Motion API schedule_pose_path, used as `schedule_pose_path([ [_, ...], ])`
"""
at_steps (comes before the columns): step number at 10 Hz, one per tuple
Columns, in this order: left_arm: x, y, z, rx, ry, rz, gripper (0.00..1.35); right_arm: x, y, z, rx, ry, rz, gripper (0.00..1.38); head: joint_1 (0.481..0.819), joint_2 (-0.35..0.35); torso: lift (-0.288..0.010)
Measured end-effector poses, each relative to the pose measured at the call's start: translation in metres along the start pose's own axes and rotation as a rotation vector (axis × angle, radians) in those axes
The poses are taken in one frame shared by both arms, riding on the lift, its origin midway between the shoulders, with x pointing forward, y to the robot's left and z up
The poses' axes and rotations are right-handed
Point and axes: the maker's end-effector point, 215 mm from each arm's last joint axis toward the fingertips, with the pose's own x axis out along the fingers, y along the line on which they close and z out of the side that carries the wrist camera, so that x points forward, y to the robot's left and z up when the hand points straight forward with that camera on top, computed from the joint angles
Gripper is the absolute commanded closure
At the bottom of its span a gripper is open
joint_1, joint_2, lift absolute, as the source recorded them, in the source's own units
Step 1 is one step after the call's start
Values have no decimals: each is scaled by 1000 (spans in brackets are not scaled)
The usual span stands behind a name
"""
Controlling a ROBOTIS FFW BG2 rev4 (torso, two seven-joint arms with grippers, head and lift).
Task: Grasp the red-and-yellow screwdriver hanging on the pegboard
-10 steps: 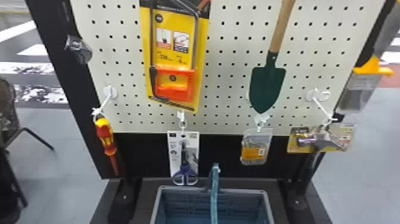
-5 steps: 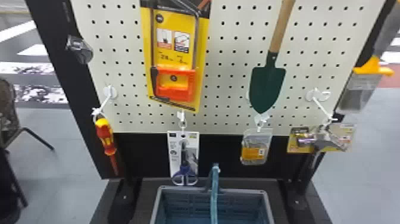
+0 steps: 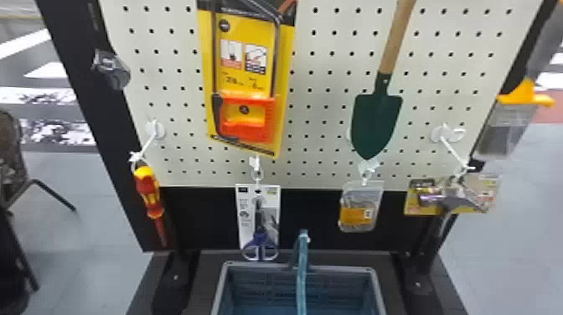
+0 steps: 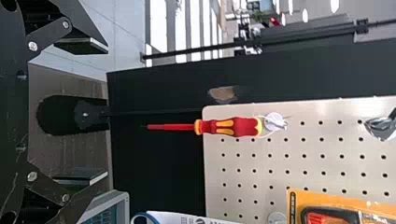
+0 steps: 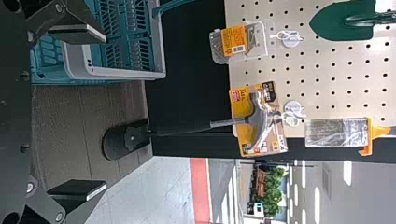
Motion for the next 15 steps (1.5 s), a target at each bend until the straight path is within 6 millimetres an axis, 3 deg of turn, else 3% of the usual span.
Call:
schedule_pose_path([
  [9, 96, 32, 41, 138, -84, -186, 344, 6, 7, 0, -1, -12, 28, 191, 549, 0, -100],
  [15, 159, 0, 66, 157, -85, -442, 341, 9, 13, -2, -3, -15, 48, 191, 549, 0, -100],
])
